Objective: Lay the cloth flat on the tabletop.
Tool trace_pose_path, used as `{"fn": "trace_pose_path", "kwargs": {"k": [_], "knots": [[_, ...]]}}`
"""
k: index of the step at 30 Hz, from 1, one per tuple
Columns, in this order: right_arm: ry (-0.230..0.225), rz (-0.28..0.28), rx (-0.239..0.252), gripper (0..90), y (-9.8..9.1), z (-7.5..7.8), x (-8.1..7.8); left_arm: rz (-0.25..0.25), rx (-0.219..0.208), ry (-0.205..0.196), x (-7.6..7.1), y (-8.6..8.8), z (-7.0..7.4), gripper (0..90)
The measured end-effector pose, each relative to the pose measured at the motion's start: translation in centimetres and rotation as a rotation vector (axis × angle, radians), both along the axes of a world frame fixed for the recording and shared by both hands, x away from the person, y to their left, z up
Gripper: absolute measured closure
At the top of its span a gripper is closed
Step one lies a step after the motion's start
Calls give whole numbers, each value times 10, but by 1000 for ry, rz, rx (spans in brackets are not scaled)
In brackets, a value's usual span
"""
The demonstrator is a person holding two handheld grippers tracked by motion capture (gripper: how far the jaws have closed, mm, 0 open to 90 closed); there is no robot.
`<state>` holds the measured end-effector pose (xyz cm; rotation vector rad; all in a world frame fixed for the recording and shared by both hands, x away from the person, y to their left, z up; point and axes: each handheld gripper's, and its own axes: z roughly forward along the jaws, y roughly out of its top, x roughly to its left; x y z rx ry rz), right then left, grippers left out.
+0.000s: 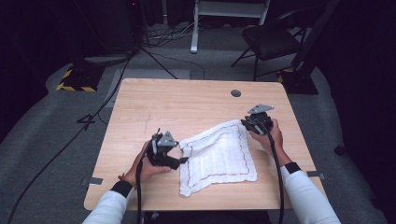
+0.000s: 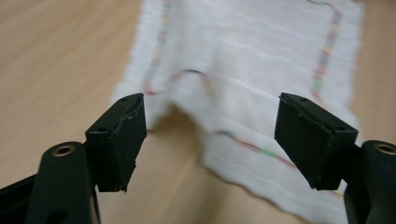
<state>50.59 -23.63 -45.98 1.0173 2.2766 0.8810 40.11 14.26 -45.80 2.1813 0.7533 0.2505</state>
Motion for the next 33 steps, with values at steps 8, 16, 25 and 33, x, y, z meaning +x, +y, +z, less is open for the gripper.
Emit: {"fn": "trace_pose_path", "kwargs": {"k": [8, 16, 25, 33], "knots": [[59, 49, 50, 532, 7, -3, 13, 99, 62, 39, 49, -8, -13, 252], [128, 28, 6, 431, 15, -25, 29, 63, 125, 124, 54, -20, -32, 221], [181, 64, 95, 549, 7, -31, 42, 67, 158, 93, 53, -22, -34, 265], [217, 99, 83, 838, 14, -27, 36, 69, 116, 83, 68, -12, -32, 631]]}}
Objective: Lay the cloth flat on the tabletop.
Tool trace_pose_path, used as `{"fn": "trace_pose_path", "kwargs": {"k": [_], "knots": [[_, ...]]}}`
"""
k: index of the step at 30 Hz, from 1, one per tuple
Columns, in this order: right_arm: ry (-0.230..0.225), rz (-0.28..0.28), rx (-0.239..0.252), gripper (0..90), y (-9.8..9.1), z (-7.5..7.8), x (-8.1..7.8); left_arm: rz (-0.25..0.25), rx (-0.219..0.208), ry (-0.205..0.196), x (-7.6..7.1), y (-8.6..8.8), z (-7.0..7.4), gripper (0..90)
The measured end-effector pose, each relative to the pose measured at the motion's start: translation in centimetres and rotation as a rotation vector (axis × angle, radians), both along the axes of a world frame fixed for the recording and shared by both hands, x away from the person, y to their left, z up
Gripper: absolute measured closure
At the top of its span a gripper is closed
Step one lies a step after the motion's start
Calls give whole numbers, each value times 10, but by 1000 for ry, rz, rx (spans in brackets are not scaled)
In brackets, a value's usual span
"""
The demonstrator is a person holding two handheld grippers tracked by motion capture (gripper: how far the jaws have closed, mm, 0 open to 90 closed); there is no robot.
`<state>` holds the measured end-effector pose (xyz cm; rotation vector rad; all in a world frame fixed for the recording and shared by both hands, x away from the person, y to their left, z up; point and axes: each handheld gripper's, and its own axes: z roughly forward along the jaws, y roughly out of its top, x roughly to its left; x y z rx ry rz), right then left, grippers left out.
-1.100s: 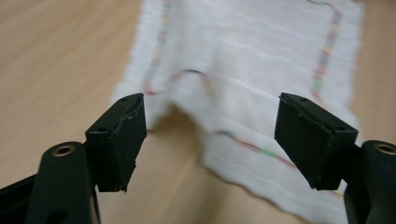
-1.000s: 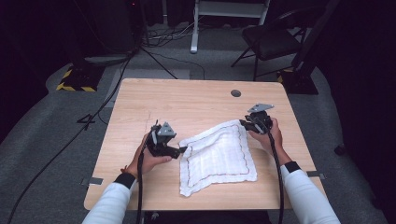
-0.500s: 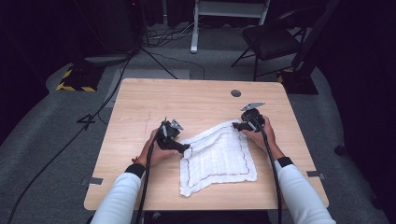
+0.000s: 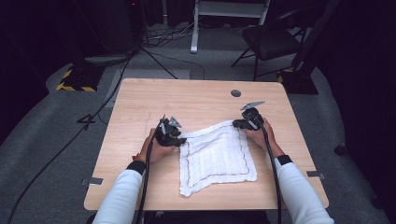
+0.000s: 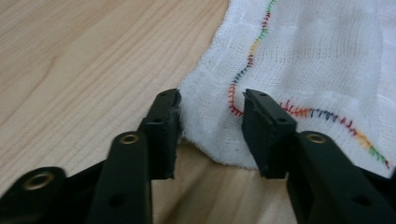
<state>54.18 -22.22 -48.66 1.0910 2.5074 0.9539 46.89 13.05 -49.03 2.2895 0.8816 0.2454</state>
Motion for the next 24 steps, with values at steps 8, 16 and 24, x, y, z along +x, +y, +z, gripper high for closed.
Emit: {"fn": "trace_pose_path", "kwargs": {"k": [8, 16, 24], "knots": [[-37, 25, 2, 854, -12, 5, -14, -23, 3, -42, 7, 3, 0, 844], [-119, 32, 64, 855, -25, 26, -36, -30, -23, -97, 4, 1, 12, 860], [-179, 15, 91, 855, -37, 40, -50, -12, -68, -134, 11, 2, 25, 862]]}}
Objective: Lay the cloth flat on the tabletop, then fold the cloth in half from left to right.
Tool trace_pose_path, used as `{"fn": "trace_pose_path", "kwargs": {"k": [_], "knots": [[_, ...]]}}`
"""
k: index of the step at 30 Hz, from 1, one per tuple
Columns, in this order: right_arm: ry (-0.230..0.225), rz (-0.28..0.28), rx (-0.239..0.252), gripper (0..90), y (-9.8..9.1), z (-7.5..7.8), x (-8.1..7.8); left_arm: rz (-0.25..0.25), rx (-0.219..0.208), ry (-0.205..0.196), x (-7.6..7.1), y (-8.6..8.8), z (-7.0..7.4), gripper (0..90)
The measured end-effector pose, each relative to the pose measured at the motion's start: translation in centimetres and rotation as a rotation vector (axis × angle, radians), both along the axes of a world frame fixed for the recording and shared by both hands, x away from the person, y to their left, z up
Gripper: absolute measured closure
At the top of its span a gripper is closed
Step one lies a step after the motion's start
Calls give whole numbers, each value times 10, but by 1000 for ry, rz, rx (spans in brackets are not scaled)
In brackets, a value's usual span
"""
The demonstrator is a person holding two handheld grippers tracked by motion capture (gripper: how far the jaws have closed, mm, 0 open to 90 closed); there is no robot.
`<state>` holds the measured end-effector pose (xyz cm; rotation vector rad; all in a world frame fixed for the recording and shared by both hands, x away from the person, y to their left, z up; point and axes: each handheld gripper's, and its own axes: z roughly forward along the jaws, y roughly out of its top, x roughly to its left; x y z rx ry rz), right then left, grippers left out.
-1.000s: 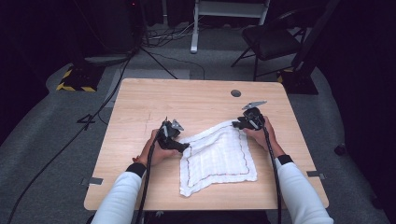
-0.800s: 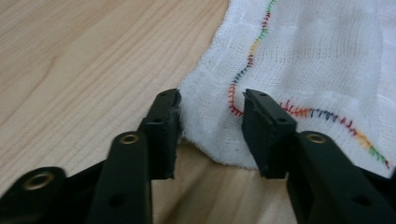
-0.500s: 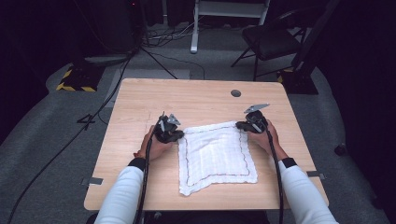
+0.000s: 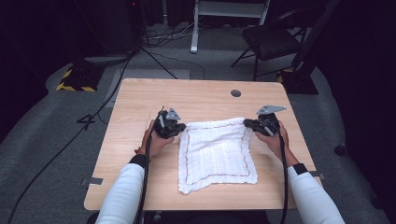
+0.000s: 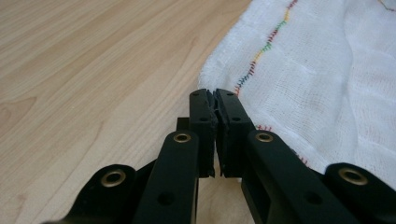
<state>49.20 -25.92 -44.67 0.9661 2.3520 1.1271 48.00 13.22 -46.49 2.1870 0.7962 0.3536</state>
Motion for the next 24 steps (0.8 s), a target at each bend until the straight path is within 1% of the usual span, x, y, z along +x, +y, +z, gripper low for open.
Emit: {"fn": "trace_pose_path", "kwargs": {"k": [1, 3, 5, 6, 7, 8, 9, 11, 12, 13, 14, 15, 16, 17, 18, 20, 21, 22, 23, 24], "knots": [[0, 0, 0, 855, 0, 0, 0, 0, 0, 0, 0, 0, 0, 862], [-14, -8, 1, 856, 0, 1, 1, 5, 4, -17, 4, -3, 5, 864], [-29, -13, -4, 857, 2, 5, 2, 0, 1, -23, 5, -3, 8, 864], [-29, -13, -4, 857, 2, 5, 2, -1, 6, -31, 7, -4, 11, 864], [-47, -16, 3, 857, 3, 11, 3, 3, 18, -52, 10, -6, 20, 864], [-53, -18, 4, 857, 4, 13, 3, 3, 18, -52, 10, -6, 20, 864], [-65, -22, 2, 857, 4, 17, 3, 9, 24, -80, 12, -6, 31, 864], [-83, -27, 8, 857, 3, 23, 4, 13, 21, -99, 15, -5, 42, 864], [-95, -33, 6, 857, 3, 27, 4, 15, 32, -113, 16, -6, 47, 864], [-95, -33, 6, 857, 3, 27, 4, 15, 32, -113, 16, -6, 47, 865], [-103, -37, 9, 857, 2, 30, 5, 18, 37, -124, 17, -6, 51, 865], [-117, -47, 19, 857, 1, 37, 5, 18, 38, -138, 19, -7, 58, 865], [-124, -51, 22, 857, 1, 40, 6, 18, 38, -138, 19, -7, 58, 866], [-135, -57, 25, 857, 0, 43, 6, 22, 38, -162, 19, -8, 65, 866], [-141, -62, 26, 857, 0, 46, 7, 22, 33, -165, 20, -9, 67, 866], [-153, -72, 26, 857, 1, 53, 10, 23, 38, -178, 22, -11, 74, 866], [-168, -75, 20, 857, 1, 57, 11, 27, 45, -192, 23, -12, 77, 867], [-175, -80, 16, 857, 2, 60, 12, 34, 44, -198, 24, -13, 80, 867], [-175, -80, 16, 857, 2, 60, 12, 34, 44, -198, 24, -13, 80, 867], [-185, -82, 17, 857, 2, 64, 14, 37, 43, -203, 27, -14, 84, 867]]}}
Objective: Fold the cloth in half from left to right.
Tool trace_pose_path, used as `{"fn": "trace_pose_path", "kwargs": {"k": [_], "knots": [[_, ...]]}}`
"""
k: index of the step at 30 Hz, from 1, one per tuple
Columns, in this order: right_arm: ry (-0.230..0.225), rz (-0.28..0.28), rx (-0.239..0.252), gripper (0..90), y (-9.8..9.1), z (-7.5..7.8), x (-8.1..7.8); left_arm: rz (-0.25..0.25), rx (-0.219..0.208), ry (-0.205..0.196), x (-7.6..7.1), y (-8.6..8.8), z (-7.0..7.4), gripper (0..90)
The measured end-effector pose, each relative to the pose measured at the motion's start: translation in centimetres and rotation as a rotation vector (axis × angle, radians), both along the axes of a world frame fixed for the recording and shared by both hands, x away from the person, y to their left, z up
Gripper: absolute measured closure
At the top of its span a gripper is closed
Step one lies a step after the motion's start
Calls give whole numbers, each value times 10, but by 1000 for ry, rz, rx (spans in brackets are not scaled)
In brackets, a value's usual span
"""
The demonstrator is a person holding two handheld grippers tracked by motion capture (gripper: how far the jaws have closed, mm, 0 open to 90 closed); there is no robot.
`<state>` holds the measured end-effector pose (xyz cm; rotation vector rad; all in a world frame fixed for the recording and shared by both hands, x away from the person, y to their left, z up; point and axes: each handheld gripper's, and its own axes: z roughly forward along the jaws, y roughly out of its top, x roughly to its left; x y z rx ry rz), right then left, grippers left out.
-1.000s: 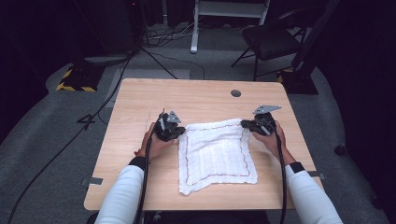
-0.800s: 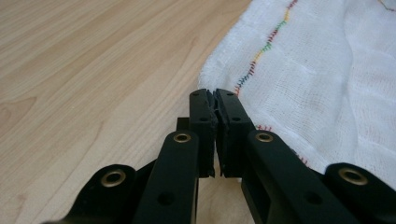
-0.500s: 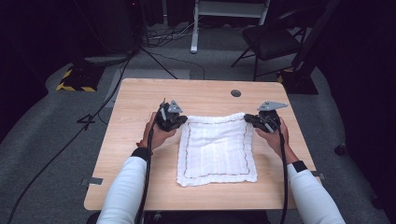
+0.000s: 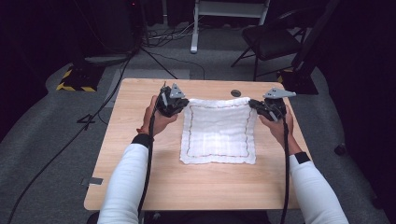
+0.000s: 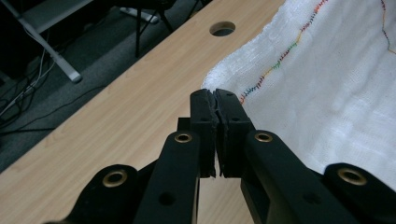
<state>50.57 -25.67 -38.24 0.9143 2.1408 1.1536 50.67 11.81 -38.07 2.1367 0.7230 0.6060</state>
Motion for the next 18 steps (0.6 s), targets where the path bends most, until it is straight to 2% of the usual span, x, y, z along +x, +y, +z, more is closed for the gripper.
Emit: {"fn": "trace_pose_path", "kwargs": {"k": [1, 3, 5, 8, 12, 13, 16, 17, 18], "knots": [[-20, -11, 3, 857, 1, 8, 3, 9, 0, -15, 3, -1, 5, 867], [-24, -15, 9, 858, 1, 10, 4, 13, -7, -21, 4, -1, 9, 867], [-47, -24, 8, 857, 3, 20, 6, 21, -27, -47, 4, 0, 15, 867], [-61, -29, 10, 857, 3, 27, 7, 28, -28, -74, 2, 0, 25, 867], [-78, -29, 16, 858, 2, 35, 4, 22, -53, -94, -2, 2, 33, 867], [-79, -24, 20, 858, 1, 37, 2, 9, -64, -106, -7, 2, 36, 867], [-82, -10, 22, 858, 0, 40, -5, -29, -60, -123, -20, 2, 43, 868], [-84, -5, 27, 858, -2, 42, -9, -29, -60, -123, -20, 2, 43, 868], [-89, 5, 35, 858, -3, 45, -15, -69, -51, -141, -34, 3, 50, 867]]}}
